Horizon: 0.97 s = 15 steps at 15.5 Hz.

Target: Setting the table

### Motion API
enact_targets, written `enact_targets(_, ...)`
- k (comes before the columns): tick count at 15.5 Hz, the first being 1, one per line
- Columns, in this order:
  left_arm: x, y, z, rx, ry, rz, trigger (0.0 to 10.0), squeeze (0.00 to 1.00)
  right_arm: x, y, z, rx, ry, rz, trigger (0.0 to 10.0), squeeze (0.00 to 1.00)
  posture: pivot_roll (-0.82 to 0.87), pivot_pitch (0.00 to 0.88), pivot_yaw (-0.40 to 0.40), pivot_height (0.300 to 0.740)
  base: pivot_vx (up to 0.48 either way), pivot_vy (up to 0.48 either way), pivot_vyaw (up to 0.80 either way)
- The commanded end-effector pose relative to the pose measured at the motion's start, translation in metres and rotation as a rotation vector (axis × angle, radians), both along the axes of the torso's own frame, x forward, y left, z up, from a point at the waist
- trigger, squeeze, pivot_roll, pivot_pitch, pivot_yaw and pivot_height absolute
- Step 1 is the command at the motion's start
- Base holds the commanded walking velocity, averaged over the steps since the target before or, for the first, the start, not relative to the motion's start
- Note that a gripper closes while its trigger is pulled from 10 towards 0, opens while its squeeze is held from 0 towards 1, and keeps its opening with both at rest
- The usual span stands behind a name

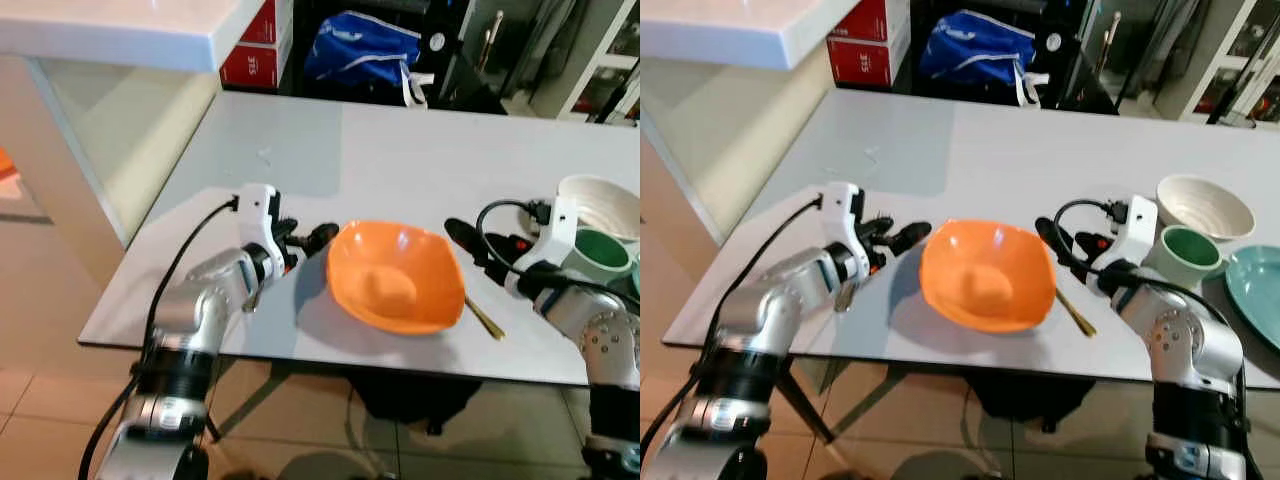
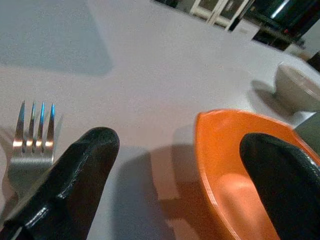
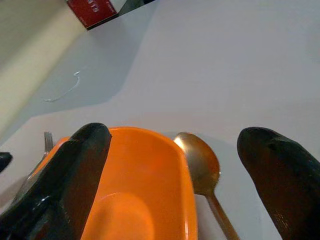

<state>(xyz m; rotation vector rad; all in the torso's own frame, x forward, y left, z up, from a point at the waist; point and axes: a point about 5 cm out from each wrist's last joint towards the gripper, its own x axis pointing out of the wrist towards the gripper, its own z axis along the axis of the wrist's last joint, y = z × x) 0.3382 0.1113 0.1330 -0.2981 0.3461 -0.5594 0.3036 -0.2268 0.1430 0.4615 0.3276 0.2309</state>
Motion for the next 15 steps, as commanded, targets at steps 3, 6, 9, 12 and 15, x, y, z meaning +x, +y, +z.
enact_targets(3, 0.014, -0.005, -0.005, -0.103, 0.064, 0.003, 10.0, 1.00, -0.006, -0.007, -0.008, 0.014, 0.036, -0.033, 10.0, 1.00, -0.05, 0.000, -0.031, 0.740, 0.000, 0.000, 0.00)
enact_targets(6, 0.014, -0.022, -0.010, -0.202, 0.117, -0.087, 10.0, 0.35, -0.009, -0.005, -0.010, 0.011, 0.053, -0.019, 10.0, 1.00, -0.07, 0.000, -0.030, 0.740, 0.000, 0.000, 0.00)
enact_targets(9, 0.013, -0.036, -0.016, -0.188, 0.130, -0.144, 10.0, 0.00, -0.010, -0.005, -0.010, 0.001, 0.058, -0.013, 10.0, 1.00, -0.08, 0.000, -0.032, 0.740, 0.000, 0.000, 0.00)
enact_targets(12, 0.015, -0.031, -0.031, -0.023, 0.149, -0.090, 9.1, 0.00, -0.012, -0.003, -0.008, -0.032, 0.057, 0.024, 10.0, 1.00, -0.09, 0.000, -0.034, 0.740, 0.000, 0.000, 0.00)
enact_targets(15, 0.019, -0.021, -0.036, 0.026, 0.167, -0.018, 0.0, 0.00, -0.013, -0.003, -0.008, -0.054, 0.061, 0.046, 10.0, 1.00, -0.08, 0.000, -0.038, 0.740, 0.000, 0.000, 0.00)
